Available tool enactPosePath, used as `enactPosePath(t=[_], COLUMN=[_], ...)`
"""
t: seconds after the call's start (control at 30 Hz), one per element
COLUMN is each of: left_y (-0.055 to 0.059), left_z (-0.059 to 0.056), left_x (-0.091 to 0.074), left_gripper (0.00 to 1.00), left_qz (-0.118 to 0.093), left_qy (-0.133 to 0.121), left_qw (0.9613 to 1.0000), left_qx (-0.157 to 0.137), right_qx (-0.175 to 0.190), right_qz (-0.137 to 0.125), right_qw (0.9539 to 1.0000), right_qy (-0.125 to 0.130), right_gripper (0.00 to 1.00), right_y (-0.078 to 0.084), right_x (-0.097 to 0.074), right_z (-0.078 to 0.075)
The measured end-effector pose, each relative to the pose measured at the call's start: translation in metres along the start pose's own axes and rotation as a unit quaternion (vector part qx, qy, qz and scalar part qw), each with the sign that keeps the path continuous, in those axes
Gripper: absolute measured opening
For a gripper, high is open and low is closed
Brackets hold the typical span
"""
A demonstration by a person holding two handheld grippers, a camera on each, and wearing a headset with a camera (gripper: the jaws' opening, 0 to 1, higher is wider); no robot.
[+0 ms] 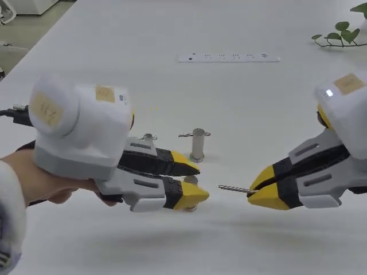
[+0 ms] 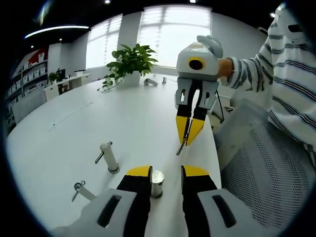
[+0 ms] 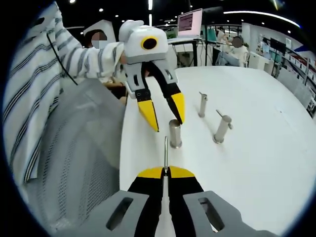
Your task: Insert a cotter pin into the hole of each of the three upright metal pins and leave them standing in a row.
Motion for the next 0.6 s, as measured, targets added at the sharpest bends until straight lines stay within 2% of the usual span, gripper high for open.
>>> enactPosePath(t=[0.07,0.17,0.3,0.33,0.43,0.47,0.6], left_y=[0.004,0.015,0.019,0.02,0.02,0.019,0.021], left_z=[0.004,0.004,0.003,0.004,0.015,0.017,0.019], left_x=[-0.001,0.001,0.004,0.005,0.005,0.005,0.004], left_gripper=[0.24,0.25,0.25,0.25,0.25,0.25,0.24], left_qz=[-0.002,0.012,0.008,0.008,-0.006,-0.016,-0.012], left_qy=[-0.009,-0.012,-0.018,-0.023,-0.066,-0.072,-0.082], left_qw=[1.0,0.9997,0.9995,0.9993,0.9963,0.9953,0.9945], left_qx=[-0.002,-0.019,-0.027,-0.029,-0.054,-0.063,-0.064], right_qx=[0.001,-0.001,0.001,0.001,-0.002,0.0,0.001], right_qz=[0.002,0.011,0.014,0.015,0.017,0.018,0.027], right_qw=[1.0,0.9999,0.9999,0.9999,0.9998,0.9997,0.9993], right_qy=[0.001,0.005,0.006,0.007,0.014,0.018,0.025], right_gripper=[0.04,0.04,0.04,0.04,0.04,0.04,0.04], right_y=[0.0,0.002,0.002,0.001,0.001,0.001,0.002], right_x=[0.002,0.006,0.009,0.01,0.012,0.013,0.016], right_z=[0.0,-0.002,-0.002,-0.002,-0.005,-0.006,-0.011])
Point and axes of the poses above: the centre of the closed fingertips' face, and the gripper's own axes: x roughly forward along the fingers, z roughly to its left, y roughly out of its underside, the point moved 1 cm from there along -x, roughly backward along the fingers, and after that the axes turned 3 degrees about y, right-handed, at the moved point
